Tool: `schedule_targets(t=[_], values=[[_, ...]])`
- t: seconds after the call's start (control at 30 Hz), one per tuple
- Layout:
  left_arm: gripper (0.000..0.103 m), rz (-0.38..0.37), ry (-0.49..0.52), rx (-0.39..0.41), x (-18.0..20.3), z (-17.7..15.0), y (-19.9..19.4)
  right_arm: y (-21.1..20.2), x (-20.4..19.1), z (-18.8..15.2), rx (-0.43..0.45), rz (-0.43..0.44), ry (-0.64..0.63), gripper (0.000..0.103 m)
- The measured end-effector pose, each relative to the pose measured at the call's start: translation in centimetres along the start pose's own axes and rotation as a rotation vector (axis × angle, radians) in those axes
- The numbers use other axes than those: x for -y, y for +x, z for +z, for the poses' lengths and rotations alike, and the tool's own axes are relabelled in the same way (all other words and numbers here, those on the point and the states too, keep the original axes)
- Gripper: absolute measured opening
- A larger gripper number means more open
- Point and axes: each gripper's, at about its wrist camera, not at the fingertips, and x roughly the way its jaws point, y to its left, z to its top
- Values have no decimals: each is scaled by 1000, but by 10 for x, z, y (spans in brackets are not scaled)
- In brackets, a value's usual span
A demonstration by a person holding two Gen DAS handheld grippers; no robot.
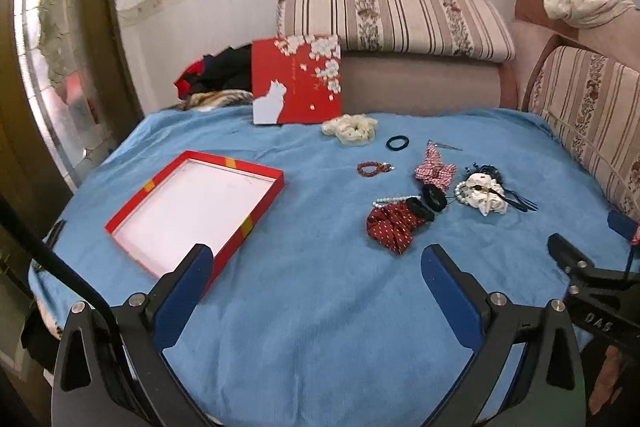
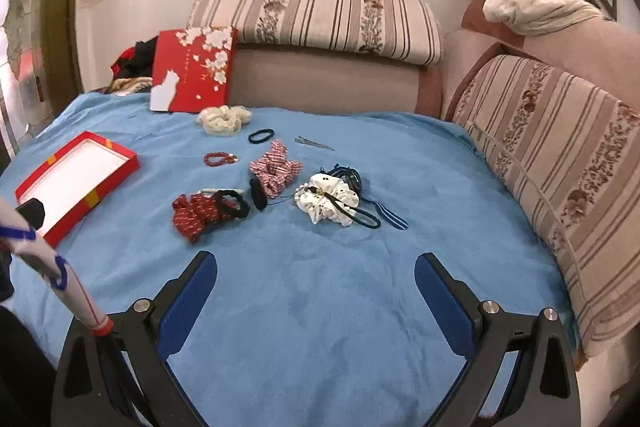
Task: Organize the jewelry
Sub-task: 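Move both tools toward the scrunchies on the blue cloth, then grasp the red polka-dot scrunchie with the left tool while the right tool grasps the pink plaid scrunchie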
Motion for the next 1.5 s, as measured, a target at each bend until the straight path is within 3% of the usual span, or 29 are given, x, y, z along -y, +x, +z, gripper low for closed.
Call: schedule_targets(t=[0.2, 0.43, 0.63, 0.83, 1.0, 1.07, 1.27, 1.4, 1.5], values=[[103, -77, -16, -114, -6, 21, 67, 52, 14, 19, -64, 20, 62, 98], [102, -163, -15, -188, 9, 26, 136, 112, 11, 40, -62, 109, 66, 93], [83, -268, -3, -277, 24, 24, 187, 149, 5, 57, -54, 171, 43, 92], [77, -349, -60, -325, 25, 12, 217, 173, 4, 49, -128, 226, 42, 82], [71, -433, -19, -336, 42, 7, 227, 175, 3, 48, -113, 217, 9, 82], [63, -457, 0, -336, 47, 5, 227, 179, 10, 47, -127, 209, 31, 82], [60, -484, -23, -352, 47, 6, 235, 195, 10, 62, -153, 369, 120, 82], [60, -496, -55, -368, 42, 5, 242, 219, -16, 84, -147, 384, 65, 82], [57, -507, -75, -378, 40, 5, 247, 246, -27, 88, -190, 401, 72, 82]])
